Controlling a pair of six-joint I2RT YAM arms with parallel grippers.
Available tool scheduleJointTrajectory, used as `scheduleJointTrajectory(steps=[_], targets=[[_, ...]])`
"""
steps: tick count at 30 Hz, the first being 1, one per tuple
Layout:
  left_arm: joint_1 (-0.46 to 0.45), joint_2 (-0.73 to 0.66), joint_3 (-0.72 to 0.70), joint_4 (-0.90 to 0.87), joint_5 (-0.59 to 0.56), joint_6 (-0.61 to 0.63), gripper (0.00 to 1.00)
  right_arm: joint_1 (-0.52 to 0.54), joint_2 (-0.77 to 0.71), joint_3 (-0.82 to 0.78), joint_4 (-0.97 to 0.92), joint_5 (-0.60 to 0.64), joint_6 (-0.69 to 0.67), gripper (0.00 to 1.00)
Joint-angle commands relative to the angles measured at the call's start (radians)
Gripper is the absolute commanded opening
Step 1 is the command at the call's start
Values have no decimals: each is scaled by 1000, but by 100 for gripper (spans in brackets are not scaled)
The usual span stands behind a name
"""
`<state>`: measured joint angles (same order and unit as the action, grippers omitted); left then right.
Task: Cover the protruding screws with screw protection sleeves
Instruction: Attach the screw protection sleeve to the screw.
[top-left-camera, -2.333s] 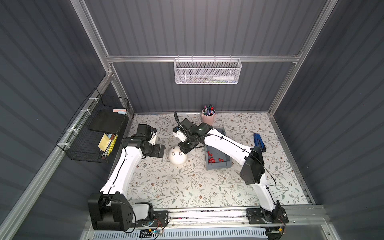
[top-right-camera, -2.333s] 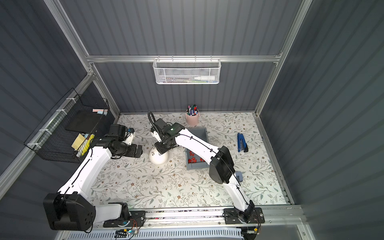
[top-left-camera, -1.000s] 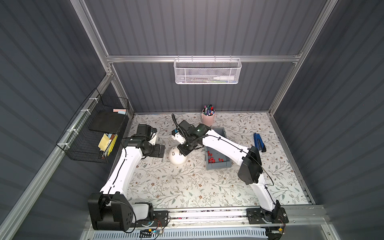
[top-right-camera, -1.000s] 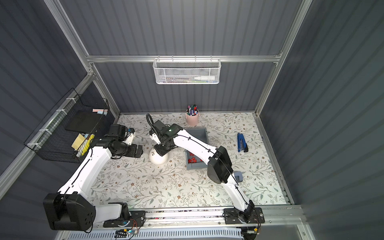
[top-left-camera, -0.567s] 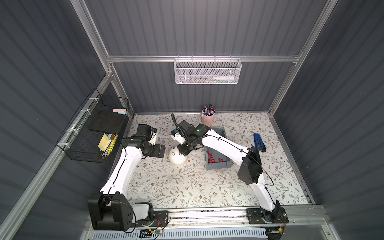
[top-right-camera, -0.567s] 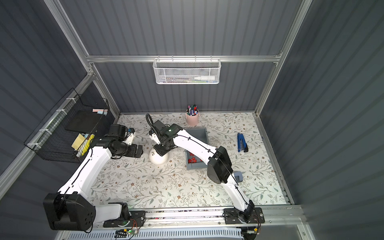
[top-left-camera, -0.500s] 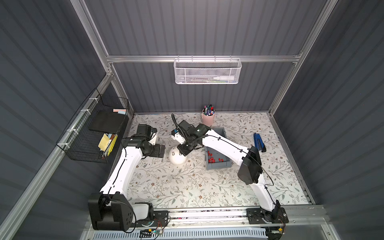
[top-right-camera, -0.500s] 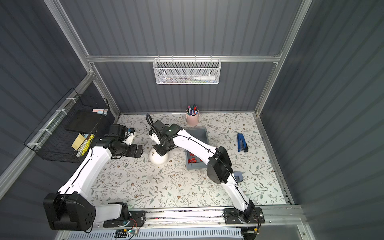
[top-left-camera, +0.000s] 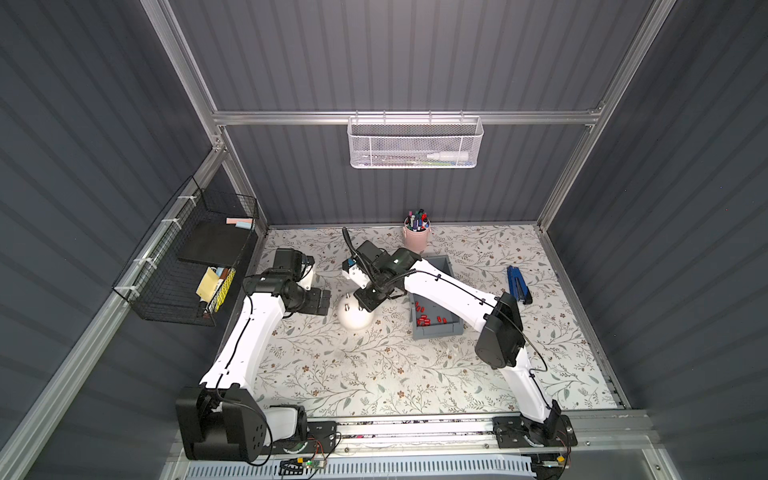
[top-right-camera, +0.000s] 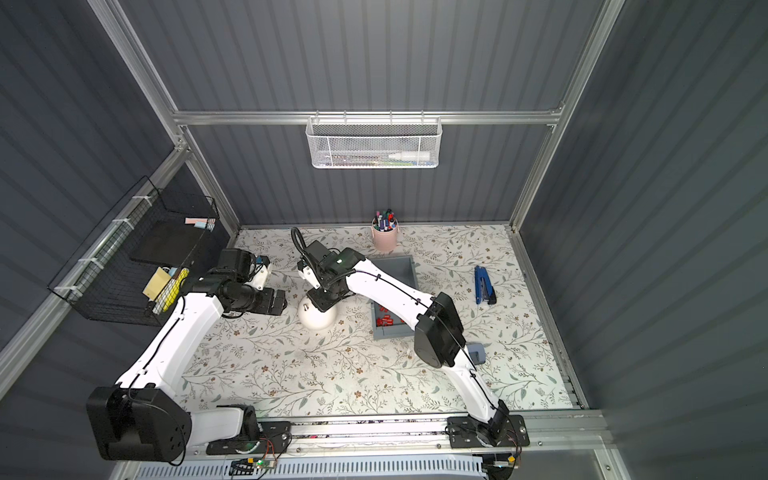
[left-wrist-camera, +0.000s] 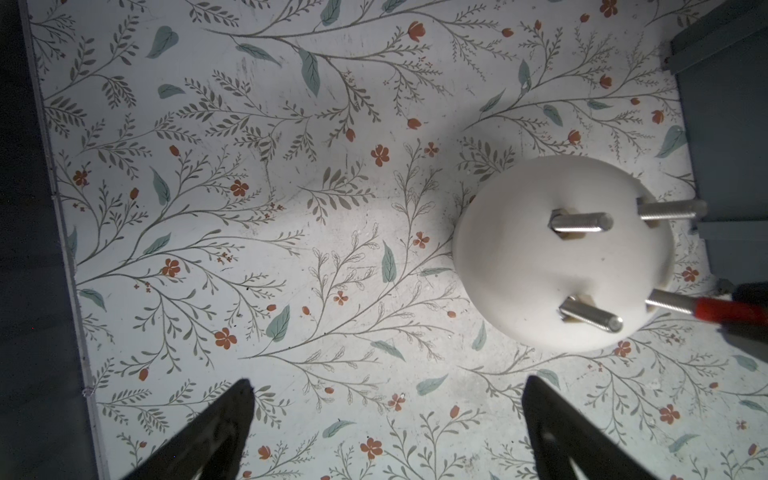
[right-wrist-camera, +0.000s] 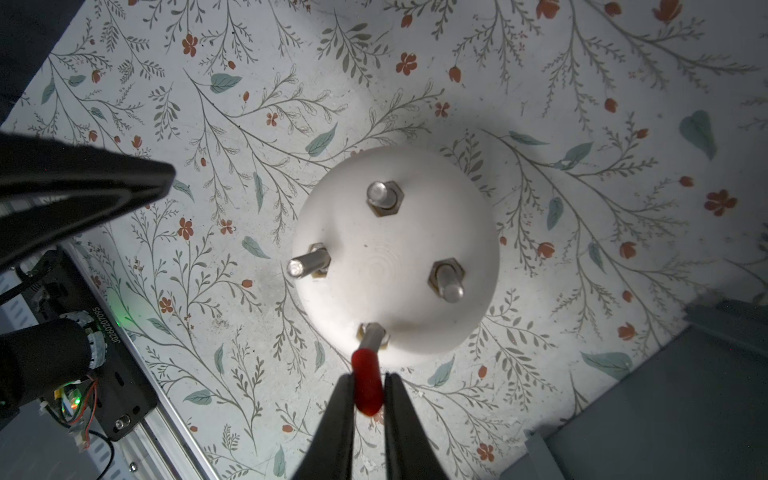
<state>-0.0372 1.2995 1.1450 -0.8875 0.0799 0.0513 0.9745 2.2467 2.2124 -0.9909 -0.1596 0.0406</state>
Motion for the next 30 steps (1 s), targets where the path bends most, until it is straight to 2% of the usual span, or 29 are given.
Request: scheduleJointTrajectory(steps=[1, 16, 30], targets=[[6, -5, 13, 4, 15, 1, 99, 4, 17, 23, 9, 14, -9, 17], [6, -6, 13, 5, 19, 1, 100, 4, 23, 25, 22, 12, -5, 20], [6, 0, 13, 5, 24, -1, 100, 4, -14, 18, 37, 8, 9, 31]])
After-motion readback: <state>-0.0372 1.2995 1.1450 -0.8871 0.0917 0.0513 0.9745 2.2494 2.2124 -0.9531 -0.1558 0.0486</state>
